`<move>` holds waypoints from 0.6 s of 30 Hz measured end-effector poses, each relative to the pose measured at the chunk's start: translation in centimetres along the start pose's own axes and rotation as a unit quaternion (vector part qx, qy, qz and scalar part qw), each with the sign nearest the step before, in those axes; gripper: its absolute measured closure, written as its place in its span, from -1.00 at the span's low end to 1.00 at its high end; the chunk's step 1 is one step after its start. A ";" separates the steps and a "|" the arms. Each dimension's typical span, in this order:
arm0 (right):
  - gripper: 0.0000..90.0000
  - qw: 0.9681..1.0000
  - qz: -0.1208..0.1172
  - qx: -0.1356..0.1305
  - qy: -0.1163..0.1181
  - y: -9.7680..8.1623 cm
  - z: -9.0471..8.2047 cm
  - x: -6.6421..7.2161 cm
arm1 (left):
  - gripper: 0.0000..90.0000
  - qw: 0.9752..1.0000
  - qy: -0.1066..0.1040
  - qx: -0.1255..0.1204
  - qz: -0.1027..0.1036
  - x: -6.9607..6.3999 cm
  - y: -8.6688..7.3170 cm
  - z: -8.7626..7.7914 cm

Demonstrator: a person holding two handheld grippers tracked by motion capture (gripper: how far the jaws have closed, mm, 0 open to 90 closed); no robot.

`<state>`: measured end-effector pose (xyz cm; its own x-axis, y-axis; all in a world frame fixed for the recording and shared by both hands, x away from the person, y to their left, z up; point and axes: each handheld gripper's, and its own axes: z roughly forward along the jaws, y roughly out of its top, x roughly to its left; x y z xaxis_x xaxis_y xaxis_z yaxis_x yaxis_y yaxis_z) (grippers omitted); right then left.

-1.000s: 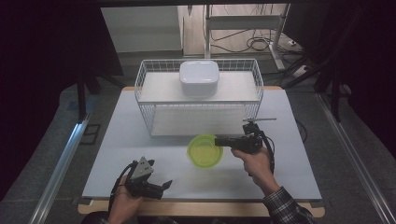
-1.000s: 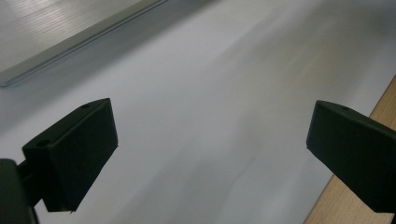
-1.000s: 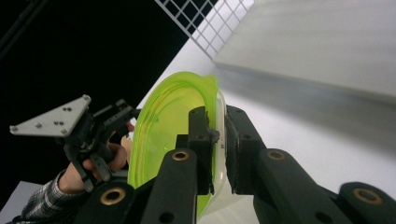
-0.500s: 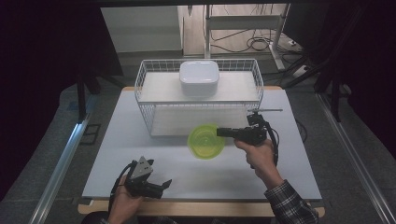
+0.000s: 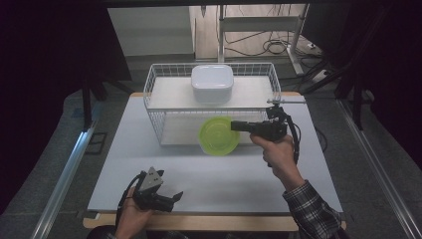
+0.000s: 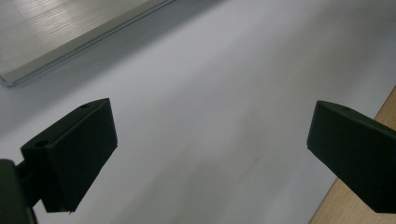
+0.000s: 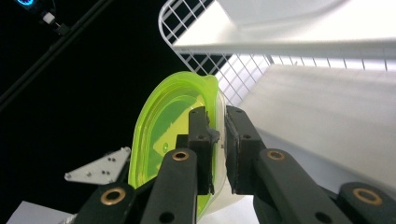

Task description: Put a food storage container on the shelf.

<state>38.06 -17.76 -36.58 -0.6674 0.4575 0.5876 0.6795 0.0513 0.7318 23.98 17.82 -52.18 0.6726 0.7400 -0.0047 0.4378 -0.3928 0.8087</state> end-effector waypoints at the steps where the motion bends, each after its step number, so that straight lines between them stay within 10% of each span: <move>1: 0.83 1.000 -0.001 -0.002 0.000 0.2 0.0 0.1 | -0.97 1.000 0.000 0.000 0.000 0.0 0.0 0.0; 18: 0.83 1.000 -0.013 -0.025 0.012 5.2 -0.3 2.6 | -0.97 1.000 -0.001 0.001 -0.001 0.0 0.0 0.0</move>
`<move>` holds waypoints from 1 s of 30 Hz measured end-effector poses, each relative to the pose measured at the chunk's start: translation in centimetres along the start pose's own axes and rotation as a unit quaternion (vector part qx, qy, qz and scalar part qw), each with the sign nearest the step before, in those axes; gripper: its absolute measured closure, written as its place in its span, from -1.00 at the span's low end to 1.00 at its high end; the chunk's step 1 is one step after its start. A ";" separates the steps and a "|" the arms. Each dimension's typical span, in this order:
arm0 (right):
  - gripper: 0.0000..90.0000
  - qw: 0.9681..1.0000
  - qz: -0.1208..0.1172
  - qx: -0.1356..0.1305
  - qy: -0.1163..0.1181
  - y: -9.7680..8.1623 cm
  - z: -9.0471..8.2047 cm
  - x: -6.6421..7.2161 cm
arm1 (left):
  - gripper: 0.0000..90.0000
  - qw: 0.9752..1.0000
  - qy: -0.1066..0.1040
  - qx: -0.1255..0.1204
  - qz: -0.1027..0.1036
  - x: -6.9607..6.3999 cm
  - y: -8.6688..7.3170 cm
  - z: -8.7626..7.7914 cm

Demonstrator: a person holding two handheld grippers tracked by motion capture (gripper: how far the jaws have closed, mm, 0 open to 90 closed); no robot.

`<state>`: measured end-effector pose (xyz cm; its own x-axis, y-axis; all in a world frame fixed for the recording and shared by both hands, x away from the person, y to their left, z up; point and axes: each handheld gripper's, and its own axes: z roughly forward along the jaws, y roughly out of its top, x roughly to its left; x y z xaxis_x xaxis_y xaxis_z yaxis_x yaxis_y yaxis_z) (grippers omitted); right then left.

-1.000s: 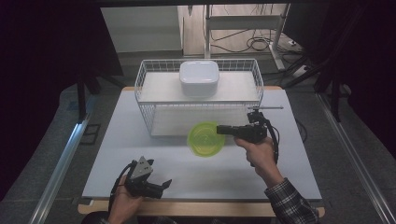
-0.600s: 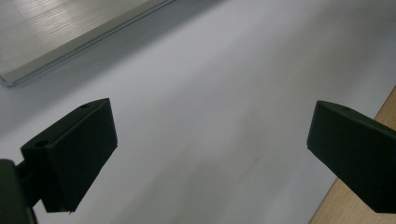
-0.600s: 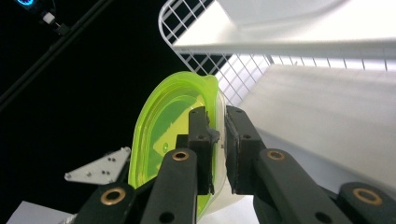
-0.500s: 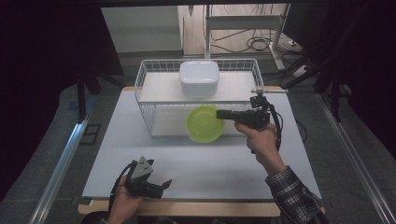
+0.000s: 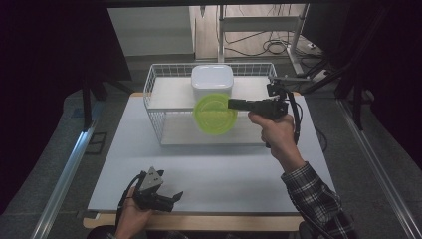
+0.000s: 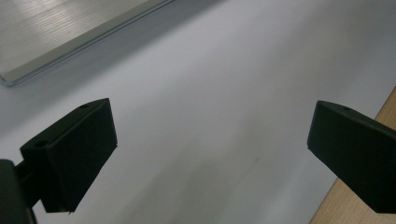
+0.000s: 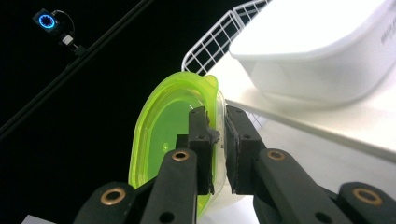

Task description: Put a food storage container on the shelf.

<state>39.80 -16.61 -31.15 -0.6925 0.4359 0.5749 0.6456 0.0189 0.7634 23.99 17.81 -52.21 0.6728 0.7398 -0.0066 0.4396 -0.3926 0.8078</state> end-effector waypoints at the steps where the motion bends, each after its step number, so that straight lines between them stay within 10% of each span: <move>1: 0.83 1.000 0.000 -0.002 0.001 0.3 0.0 0.1 | -0.97 1.000 0.000 0.000 0.000 0.0 0.0 0.0; 30: 0.83 0.996 0.030 -0.072 -0.052 8.5 1.8 0.0 | -0.97 1.000 -0.002 0.002 0.000 0.0 0.0 0.0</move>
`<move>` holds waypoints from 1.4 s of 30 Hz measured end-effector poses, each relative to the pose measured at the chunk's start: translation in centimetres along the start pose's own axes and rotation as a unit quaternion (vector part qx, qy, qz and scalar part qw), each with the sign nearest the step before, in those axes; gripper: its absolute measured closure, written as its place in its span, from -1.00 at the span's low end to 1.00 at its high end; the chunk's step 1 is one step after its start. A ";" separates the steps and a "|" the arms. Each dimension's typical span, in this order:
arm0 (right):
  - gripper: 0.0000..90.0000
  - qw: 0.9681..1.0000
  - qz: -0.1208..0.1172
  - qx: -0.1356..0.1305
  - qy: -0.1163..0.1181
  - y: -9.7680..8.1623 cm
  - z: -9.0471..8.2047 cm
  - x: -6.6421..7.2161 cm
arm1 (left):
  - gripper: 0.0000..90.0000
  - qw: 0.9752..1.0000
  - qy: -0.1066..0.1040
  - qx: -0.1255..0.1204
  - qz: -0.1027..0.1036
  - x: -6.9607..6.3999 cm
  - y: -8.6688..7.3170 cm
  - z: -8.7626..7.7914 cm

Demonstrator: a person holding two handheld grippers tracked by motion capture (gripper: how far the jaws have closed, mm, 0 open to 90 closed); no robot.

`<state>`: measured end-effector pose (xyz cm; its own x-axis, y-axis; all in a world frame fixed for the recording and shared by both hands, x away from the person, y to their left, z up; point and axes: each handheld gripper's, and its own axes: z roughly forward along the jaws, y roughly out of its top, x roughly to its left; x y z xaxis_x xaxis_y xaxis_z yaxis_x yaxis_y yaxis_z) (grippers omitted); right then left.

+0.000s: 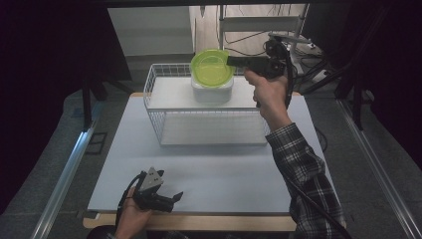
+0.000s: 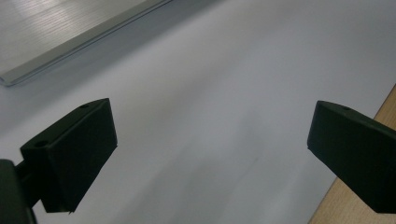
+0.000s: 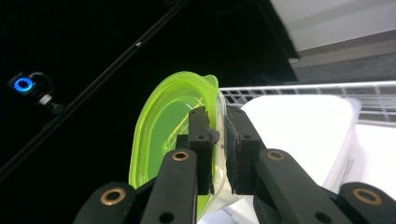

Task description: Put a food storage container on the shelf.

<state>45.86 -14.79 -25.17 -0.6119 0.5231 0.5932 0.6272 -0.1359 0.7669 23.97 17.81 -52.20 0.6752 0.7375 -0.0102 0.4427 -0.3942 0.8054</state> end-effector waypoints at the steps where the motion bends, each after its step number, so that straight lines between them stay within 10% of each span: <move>1: 0.83 1.000 0.001 -0.002 -0.004 0.1 0.2 -0.1 | -0.97 1.000 0.000 0.000 0.001 0.0 0.0 0.0; 19: 0.81 0.998 0.043 -0.014 -0.041 0.8 3.1 -1.9 | -0.97 1.000 -0.003 0.003 0.004 0.0 0.0 0.1; 42: 0.50 0.996 0.035 -0.015 -0.076 0.8 3.7 -2.5 | -0.97 1.000 -0.004 0.008 0.007 -0.1 0.0 0.2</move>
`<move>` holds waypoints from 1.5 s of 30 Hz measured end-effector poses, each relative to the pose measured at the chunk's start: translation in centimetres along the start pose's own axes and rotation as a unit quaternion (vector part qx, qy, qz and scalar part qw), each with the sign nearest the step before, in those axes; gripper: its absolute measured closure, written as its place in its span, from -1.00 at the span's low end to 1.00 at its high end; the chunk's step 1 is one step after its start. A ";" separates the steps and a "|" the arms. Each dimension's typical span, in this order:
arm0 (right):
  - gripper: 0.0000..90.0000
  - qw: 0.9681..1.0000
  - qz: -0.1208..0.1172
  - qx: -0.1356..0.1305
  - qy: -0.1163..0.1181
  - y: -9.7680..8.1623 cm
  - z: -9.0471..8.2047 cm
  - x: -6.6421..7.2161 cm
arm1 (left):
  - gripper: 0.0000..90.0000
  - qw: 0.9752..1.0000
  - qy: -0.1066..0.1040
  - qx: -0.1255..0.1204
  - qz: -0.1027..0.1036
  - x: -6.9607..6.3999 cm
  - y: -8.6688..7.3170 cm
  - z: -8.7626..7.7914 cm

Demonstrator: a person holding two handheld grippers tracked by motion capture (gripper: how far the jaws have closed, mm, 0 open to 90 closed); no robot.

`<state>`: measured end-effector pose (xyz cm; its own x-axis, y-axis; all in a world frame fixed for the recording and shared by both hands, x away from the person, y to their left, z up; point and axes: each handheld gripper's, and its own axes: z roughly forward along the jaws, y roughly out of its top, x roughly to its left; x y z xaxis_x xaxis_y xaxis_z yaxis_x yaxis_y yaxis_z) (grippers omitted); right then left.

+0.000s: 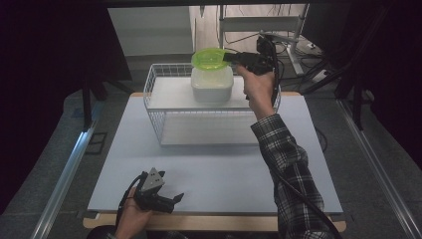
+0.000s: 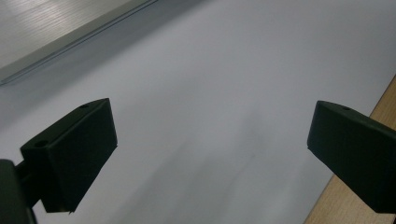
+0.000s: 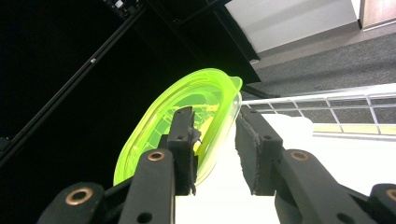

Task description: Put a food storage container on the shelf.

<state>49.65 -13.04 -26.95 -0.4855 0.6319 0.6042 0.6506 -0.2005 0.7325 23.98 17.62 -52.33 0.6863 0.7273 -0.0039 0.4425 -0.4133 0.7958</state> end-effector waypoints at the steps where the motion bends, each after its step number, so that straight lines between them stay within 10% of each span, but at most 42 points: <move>1: 0.48 1.000 0.000 0.000 0.000 0.0 0.0 0.0 | -0.97 1.000 0.000 0.000 0.000 0.0 0.0 0.0; 24: -0.43 0.998 -0.067 0.012 0.006 -0.9 -2.3 -0.9 | -0.97 1.000 0.000 0.005 0.004 -0.1 0.0 0.1; 45: -0.63 0.984 -0.177 0.020 -0.013 -6.4 -5.6 -1.7 | -0.93 1.000 -0.007 -0.010 0.006 0.0 -0.1 0.2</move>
<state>43.03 -17.02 -30.92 -0.6718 0.6753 0.3043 0.4652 0.0649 0.8828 24.05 17.56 -52.50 0.7001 0.7140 -0.0024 0.4217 -0.4108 0.8083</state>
